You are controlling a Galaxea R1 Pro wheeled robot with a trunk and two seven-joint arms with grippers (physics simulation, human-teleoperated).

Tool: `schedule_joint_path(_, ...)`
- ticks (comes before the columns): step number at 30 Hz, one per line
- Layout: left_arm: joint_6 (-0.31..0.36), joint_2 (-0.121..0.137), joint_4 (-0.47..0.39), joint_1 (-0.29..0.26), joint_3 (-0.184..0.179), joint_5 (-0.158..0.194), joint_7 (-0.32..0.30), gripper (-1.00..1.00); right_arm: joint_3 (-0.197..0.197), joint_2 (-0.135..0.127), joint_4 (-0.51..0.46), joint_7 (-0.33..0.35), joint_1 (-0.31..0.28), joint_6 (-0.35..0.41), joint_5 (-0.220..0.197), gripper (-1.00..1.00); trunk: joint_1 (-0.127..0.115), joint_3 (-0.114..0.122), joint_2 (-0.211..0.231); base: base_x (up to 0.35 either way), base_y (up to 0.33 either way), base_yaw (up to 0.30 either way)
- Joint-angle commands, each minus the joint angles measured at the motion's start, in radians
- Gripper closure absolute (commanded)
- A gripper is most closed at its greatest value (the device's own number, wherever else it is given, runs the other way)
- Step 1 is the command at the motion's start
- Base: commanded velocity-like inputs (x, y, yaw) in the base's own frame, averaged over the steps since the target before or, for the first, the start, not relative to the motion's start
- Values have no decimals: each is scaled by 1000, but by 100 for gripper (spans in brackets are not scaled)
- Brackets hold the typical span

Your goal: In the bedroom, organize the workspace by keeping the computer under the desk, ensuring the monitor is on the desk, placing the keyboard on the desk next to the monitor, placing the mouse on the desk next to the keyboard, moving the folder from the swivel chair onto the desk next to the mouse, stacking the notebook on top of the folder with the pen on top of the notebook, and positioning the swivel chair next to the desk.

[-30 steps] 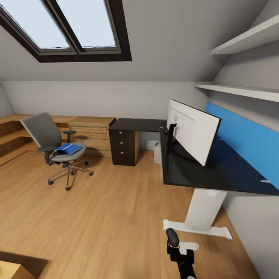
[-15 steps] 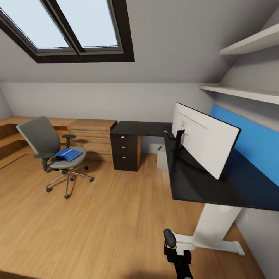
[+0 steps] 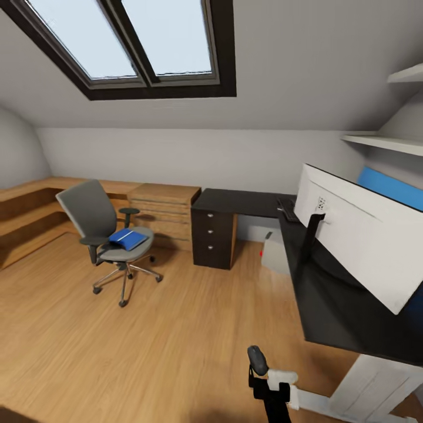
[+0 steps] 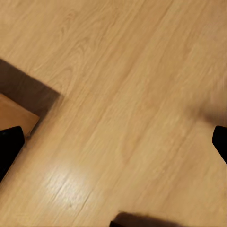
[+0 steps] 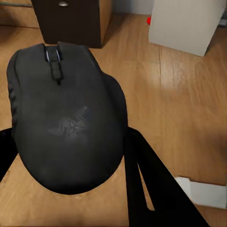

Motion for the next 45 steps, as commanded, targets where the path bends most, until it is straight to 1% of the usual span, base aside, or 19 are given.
schedule_joint_path(1, -3, 0, 0, -1, -8, 7, 4, -100, 9, 0, 2, 1, 0, -8, -13, 100, -3, 4, 7, 317, 149, 73)
schedule_joint_path(2, -3, 0, 0, 0, -8, 7, 4, -100, 9, 0, 2, 1, 0, -9, -13, 100, -7, 8, 14, 317, 145, 47)
schedule_joint_path(6, -3, 0, 0, -1, -8, 7, 4, -100, 9, 0, 2, 0, 1, -11, -13, 100, -7, 14, 14, 317, 112, 48)
schedule_joint_path(13, -4, 1, 0, -1, -8, 7, 4, -100, 8, -1, 1, 0, 1, -11, -15, 100, -7, 15, 14, 318, 82, 13)
schedule_joint_path(24, -8, 2, 0, 0, -8, 6, 4, -100, 6, -6, 0, 0, 1, -11, -16, 100, -7, 15, 14, 320, 8, 0)
schedule_joint_path(33, -12, 2, 0, -1, -7, 6, 3, -100, 6, -7, -1, 0, 1, -11, -16, 100, -42, 43, 77, 294, 0, 0)
schedule_joint_path(45, -14, 2, -3, -1, -2, 11, 9, -100, 6, -7, -1, 0, 1, -11, -16, 100, -88, 81, 161, 24, 0, 0)
